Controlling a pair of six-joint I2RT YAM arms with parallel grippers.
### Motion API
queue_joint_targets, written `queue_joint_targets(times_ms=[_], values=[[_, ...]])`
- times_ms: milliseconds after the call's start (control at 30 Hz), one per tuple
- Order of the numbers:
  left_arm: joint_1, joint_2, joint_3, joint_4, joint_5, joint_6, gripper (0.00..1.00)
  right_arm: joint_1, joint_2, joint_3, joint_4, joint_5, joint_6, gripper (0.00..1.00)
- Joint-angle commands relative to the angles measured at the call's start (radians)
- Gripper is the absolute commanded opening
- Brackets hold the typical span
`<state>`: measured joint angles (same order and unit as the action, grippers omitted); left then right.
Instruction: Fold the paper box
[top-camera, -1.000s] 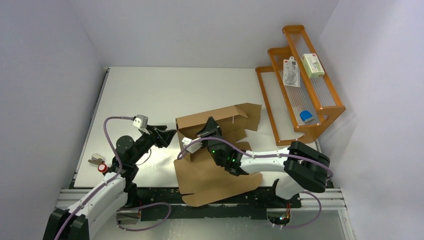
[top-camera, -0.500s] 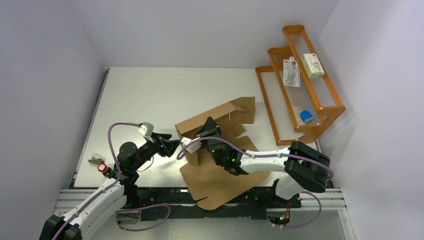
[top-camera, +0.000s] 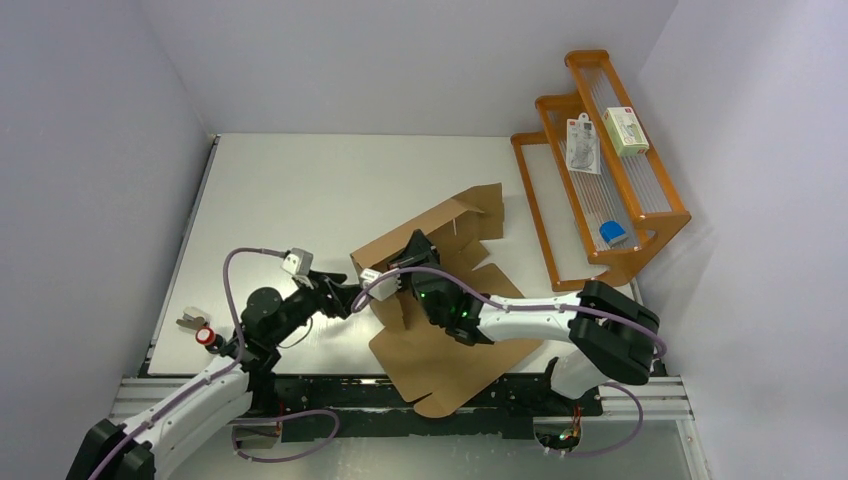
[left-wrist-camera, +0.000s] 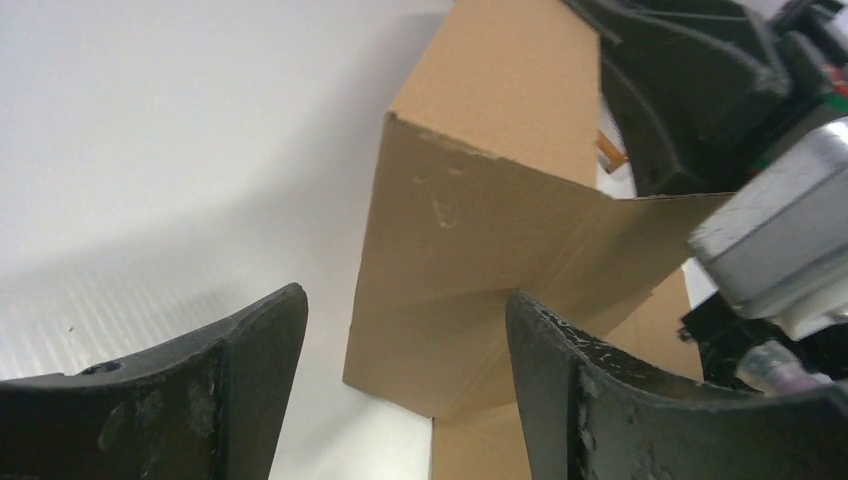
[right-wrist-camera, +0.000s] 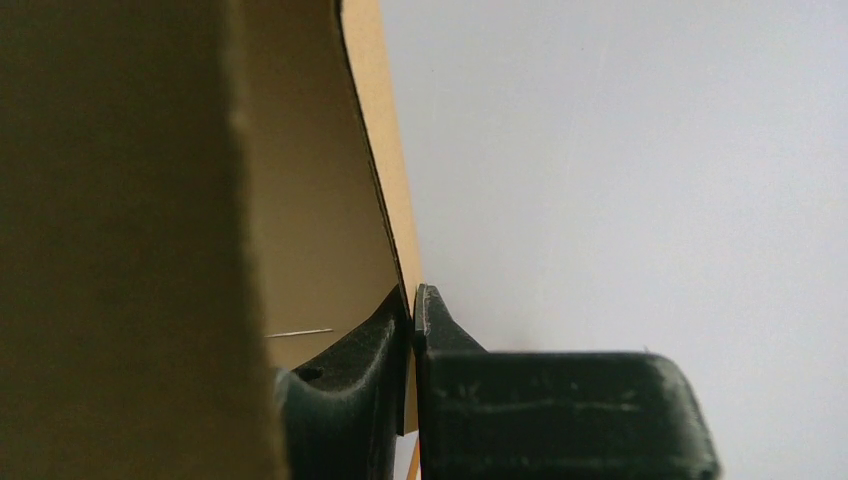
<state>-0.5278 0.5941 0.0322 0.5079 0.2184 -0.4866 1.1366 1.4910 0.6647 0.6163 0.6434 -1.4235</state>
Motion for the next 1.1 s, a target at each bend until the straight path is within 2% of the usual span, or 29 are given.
queue_joint_targets(times_ms=[0, 267, 533, 667, 867, 1067], values=[[-0.006, 0.089, 0.042, 0.068, -0.146, -0.016, 0.78, -0.028, 0.028, 0.056, -0.025, -0.057, 0.034, 0.08], [0.011, 0.352, 0.196, 0.208, -0.216, 0.11, 0.76, -0.141, 0.101, 0.175, -0.021, -0.093, 0.052, 0.07], [0.163, 0.508, 0.277, 0.322, -0.198, 0.148, 0.76, -0.21, 0.168, 0.269, -0.015, -0.117, 0.078, 0.07], [0.178, 0.57, 0.289, 0.36, -0.163, 0.188, 0.75, -0.21, 0.189, 0.243, 0.033, -0.085, 0.072, 0.07], [0.178, 0.556, 0.242, 0.404, -0.141, 0.21, 0.77, -0.204, 0.181, 0.185, 0.044, -0.078, 0.114, 0.07], [0.178, 0.439, 0.192, 0.307, -0.16, 0.164, 0.78, -0.2, 0.173, 0.158, 0.065, -0.041, 0.1, 0.07]])
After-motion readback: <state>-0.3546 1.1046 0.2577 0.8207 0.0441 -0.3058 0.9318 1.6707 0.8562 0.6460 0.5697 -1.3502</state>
